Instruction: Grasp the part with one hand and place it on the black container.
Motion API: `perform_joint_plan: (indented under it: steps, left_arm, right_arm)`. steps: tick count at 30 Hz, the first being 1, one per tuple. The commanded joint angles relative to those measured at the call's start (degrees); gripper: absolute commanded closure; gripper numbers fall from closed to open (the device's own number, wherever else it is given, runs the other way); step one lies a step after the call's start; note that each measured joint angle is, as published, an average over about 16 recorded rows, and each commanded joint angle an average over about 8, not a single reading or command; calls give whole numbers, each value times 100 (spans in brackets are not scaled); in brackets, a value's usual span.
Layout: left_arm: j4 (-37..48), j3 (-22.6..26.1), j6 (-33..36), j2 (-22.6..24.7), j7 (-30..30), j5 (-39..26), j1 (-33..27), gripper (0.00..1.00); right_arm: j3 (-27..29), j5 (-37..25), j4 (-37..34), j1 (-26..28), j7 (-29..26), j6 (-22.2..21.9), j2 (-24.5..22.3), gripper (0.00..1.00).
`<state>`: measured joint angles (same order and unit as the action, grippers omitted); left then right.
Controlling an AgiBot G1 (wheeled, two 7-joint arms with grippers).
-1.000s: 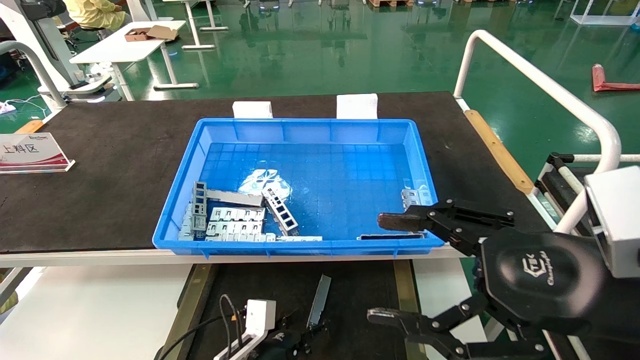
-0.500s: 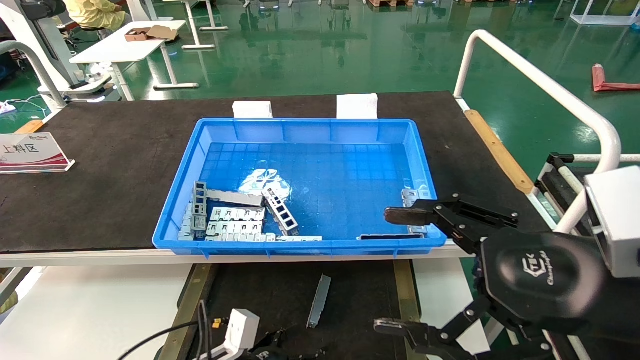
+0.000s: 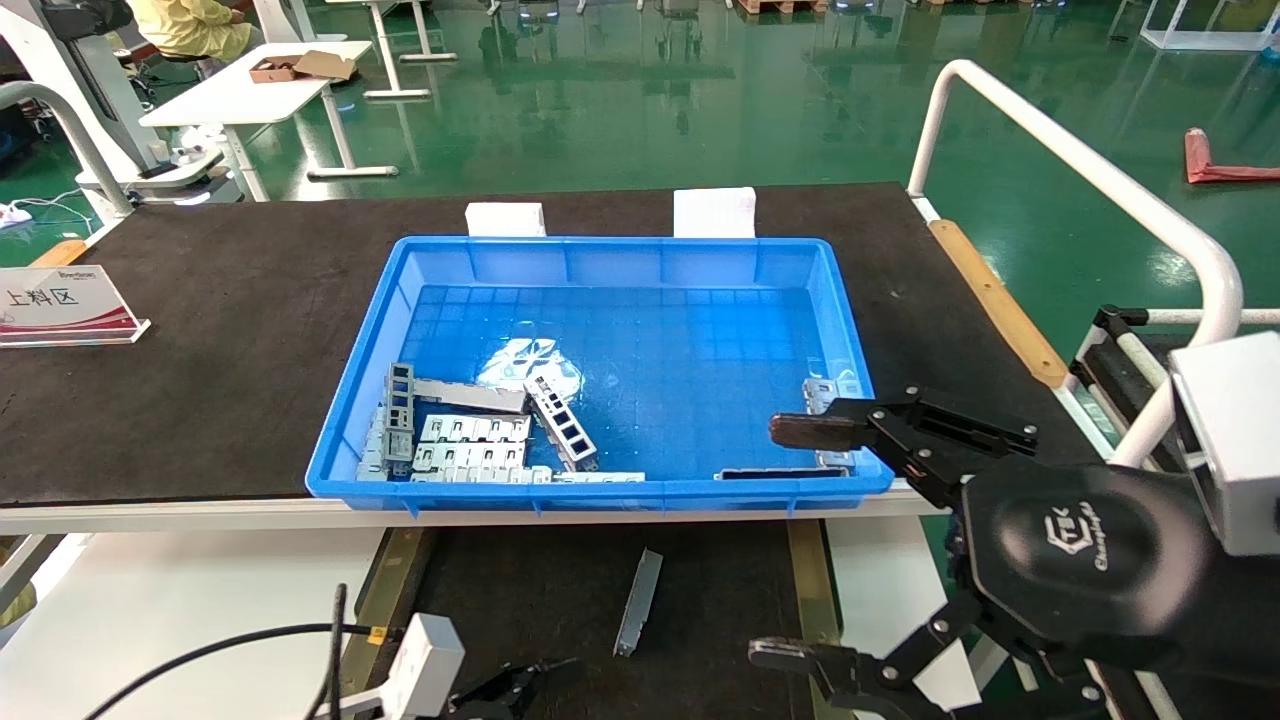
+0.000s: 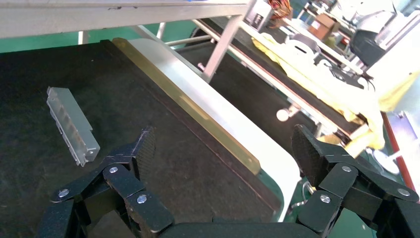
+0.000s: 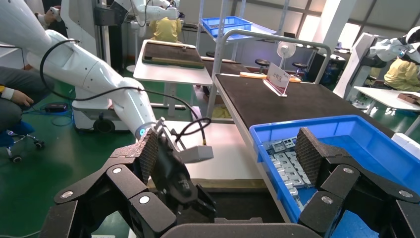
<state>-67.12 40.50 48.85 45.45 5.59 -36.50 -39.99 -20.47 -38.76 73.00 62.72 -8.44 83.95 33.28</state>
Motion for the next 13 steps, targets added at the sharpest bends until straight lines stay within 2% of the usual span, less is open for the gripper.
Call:
perform_joint_plan:
  steps: [1,13]
  left_arm:
    - [-35,-13,152,-129,-5,-1,-34,0]
    - [-260,-136,322,-435,-25,99,-36,0]
  right_arm:
    - [0,0,0,0,0,0,0,0]
    - [-1,1,0,0,1,0,0,0]
